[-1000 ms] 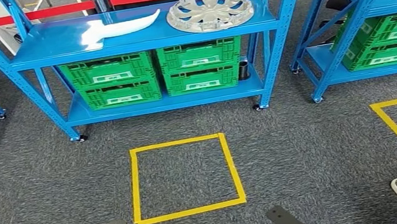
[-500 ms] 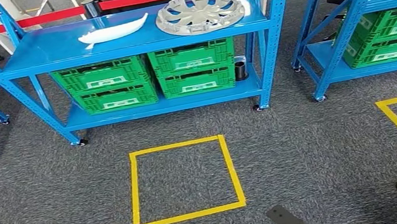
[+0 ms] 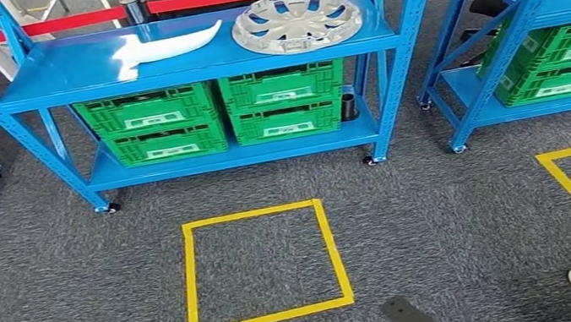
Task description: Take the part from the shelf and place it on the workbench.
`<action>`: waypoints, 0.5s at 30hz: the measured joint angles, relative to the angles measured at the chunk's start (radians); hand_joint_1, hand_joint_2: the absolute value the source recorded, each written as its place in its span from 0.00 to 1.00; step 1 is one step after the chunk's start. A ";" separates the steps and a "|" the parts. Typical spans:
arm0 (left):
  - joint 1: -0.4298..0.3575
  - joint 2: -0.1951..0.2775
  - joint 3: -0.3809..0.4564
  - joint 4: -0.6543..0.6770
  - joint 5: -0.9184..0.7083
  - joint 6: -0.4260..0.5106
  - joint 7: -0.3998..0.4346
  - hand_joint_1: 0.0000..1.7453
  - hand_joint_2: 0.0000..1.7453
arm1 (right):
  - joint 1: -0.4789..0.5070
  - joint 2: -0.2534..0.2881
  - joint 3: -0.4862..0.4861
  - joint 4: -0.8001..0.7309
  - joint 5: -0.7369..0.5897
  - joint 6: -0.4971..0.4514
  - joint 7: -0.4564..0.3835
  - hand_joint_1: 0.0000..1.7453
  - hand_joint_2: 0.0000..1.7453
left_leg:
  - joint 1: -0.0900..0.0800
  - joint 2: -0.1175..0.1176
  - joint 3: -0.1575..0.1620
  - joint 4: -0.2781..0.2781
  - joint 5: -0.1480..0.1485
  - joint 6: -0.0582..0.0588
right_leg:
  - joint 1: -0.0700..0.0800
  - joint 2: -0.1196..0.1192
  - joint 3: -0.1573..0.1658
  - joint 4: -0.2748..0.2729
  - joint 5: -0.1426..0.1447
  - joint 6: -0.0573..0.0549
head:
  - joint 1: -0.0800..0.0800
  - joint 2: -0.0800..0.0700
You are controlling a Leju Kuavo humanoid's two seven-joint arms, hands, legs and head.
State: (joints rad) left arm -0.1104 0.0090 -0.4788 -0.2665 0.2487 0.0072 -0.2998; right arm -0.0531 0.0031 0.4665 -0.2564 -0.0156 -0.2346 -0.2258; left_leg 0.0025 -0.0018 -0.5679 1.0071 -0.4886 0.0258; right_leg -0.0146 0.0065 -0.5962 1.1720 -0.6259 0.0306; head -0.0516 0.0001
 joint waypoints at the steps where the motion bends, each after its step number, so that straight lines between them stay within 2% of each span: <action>1: 0.001 0.000 0.000 0.000 0.000 0.000 0.000 0.00 0.00 | 0.002 0.000 0.000 0.000 0.000 -0.002 -0.003 0.00 0.00 | 0.000 0.001 0.003 0.000 -0.004 0.002 | 0.000 0.000 -0.041 0.067 -0.022 0.002 | 0.000 0.000; 2: 0.002 -0.001 0.000 0.000 0.000 0.000 0.000 0.00 0.00 | 0.004 0.000 0.000 0.000 0.001 -0.005 -0.006 0.00 0.00 | 0.000 0.001 0.007 0.000 -0.008 0.003 | -0.001 0.000 -0.073 0.112 -0.028 0.004 | 0.000 0.000; 3: 0.003 -0.001 0.000 0.000 0.000 0.000 0.000 0.00 0.00 | 0.006 0.000 0.000 0.000 0.003 -0.007 -0.009 0.00 0.00 | 0.000 0.000 0.012 0.001 -0.012 0.002 | -0.002 0.000 -0.089 0.122 -0.013 0.005 | 0.000 0.000; 4: 0.004 -0.001 0.000 0.000 0.000 0.000 0.000 0.00 0.00 | 0.007 -0.001 0.000 0.000 0.004 -0.009 -0.011 0.00 0.00 | 0.001 0.000 0.020 0.001 -0.018 0.000 | -0.003 -0.001 -0.085 0.093 0.022 0.007 | 0.000 0.000; 6: 0.004 -0.002 0.000 0.000 0.000 0.000 -0.001 0.00 0.00 | 0.006 -0.002 0.000 0.000 0.007 -0.010 -0.012 0.00 0.00 | 0.002 -0.001 0.035 0.004 -0.031 -0.007 | -0.006 -0.003 -0.034 -0.036 0.104 0.008 | 0.000 0.000; 7: 0.003 -0.002 0.000 0.000 0.000 0.000 -0.001 0.00 0.00 | 0.005 -0.002 0.000 0.000 0.008 -0.010 -0.012 0.00 0.00 | 0.001 -0.002 0.040 0.006 -0.038 -0.013 | -0.006 -0.003 -0.010 -0.091 0.126 0.005 | 0.000 0.000; 8: 0.003 -0.002 0.000 0.000 0.001 0.000 -0.002 0.00 0.00 | 0.004 -0.002 0.001 0.000 0.010 -0.010 -0.011 0.00 0.00 | 0.000 -0.002 0.043 0.007 -0.044 -0.019 | -0.005 -0.003 0.005 -0.124 0.134 0.000 | 0.000 0.000; 9: 0.002 -0.001 0.000 0.000 0.001 0.000 -0.003 0.00 0.00 | 0.003 -0.002 0.001 -0.001 0.012 -0.010 -0.011 0.00 0.00 | -0.002 -0.003 0.044 0.007 -0.047 -0.025 | -0.002 -0.002 0.010 -0.134 0.129 -0.006 | -0.001 0.000; 12: 0.001 -0.001 0.000 -0.001 0.003 0.000 -0.008 0.00 0.00 | 0.002 -0.003 0.002 -0.003 0.017 -0.011 -0.011 0.00 0.00 | 0.002 -0.002 0.049 0.011 -0.058 -0.043 | -0.002 -0.001 0.016 -0.141 0.124 -0.028 | -0.002 0.000; 13: 0.001 0.000 0.000 -0.001 0.003 0.000 -0.009 0.00 0.00 | 0.002 -0.003 0.003 -0.004 0.018 -0.012 -0.010 0.00 0.00 | 0.003 -0.002 0.039 0.036 -0.072 -0.049 | -0.003 -0.001 0.021 -0.144 0.123 -0.034 | -0.003 0.000; 15: 0.000 0.000 0.000 -0.001 0.003 0.000 -0.012 0.00 0.00 | 0.001 -0.002 0.004 -0.004 0.019 -0.013 -0.010 0.00 0.00 | 0.005 -0.002 -0.017 0.148 -0.124 -0.058 | -0.005 -0.002 0.030 -0.147 0.118 -0.043 | -0.004 0.000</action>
State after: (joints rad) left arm -0.1103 0.0092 -0.4790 -0.2674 0.2518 0.0072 -0.3116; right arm -0.0524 0.0009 0.4708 -0.2605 0.0032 -0.2472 -0.2360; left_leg 0.0071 -0.0038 -0.5852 1.1552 -0.6129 -0.0317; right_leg -0.0198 0.0041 -0.5660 1.0251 -0.5084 -0.0119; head -0.0558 0.0002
